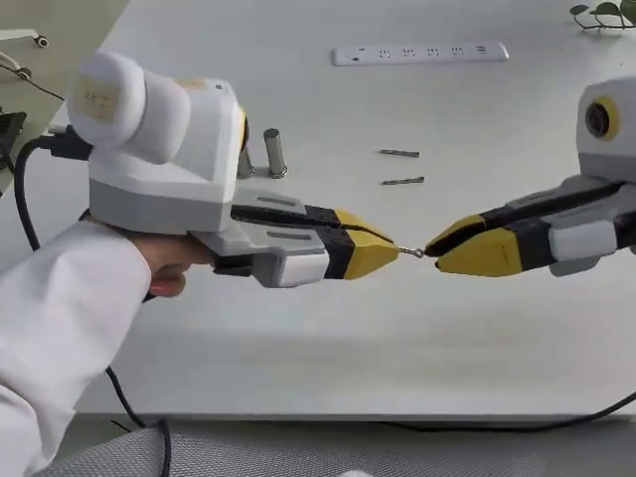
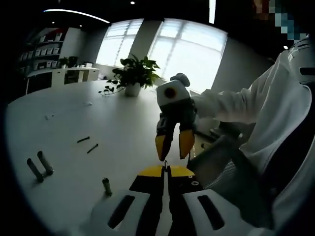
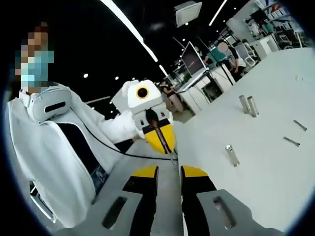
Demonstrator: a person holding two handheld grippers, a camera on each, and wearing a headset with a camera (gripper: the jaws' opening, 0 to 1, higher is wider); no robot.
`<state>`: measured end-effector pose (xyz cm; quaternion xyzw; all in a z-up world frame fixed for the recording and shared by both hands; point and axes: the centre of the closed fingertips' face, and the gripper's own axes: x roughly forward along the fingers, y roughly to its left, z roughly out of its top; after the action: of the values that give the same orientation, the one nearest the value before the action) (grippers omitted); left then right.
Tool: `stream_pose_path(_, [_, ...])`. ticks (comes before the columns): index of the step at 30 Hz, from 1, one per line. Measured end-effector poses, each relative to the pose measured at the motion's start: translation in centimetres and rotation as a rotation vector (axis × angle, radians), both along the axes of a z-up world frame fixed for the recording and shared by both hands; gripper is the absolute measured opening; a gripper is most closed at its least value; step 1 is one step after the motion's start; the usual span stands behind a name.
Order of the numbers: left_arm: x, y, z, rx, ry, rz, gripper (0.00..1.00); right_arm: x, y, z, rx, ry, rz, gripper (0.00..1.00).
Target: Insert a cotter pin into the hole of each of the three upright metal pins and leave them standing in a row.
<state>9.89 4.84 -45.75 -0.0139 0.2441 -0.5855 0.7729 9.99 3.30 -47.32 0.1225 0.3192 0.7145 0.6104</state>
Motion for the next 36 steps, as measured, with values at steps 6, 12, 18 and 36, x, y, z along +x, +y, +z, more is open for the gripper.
stream_pose_path(6, [-0.4,0.1,0.4,-0.002,-0.035,-0.031,0.00,-0.9,1.0,-0.3,-0.024,0.000,0.083,0.10])
stream_pose_path(12, [-0.7,0.2,0.3,-0.006,-0.043,-0.057,0.00,-1.9,1.6,-0.8,-0.047,-0.021,0.144,0.05])
stream_pose_path(18, [-1.3,0.1,-0.3,0.008,-0.041,-0.094,0.00,-1.8,1.7,-0.7,-0.039,-0.022,0.161,0.04])
stream_pose_path(36, [-0.8,1.0,-1.3,0.021,-0.085,-0.087,0.00,-1.7,2.5,-0.8,-0.089,-0.157,0.129,0.00])
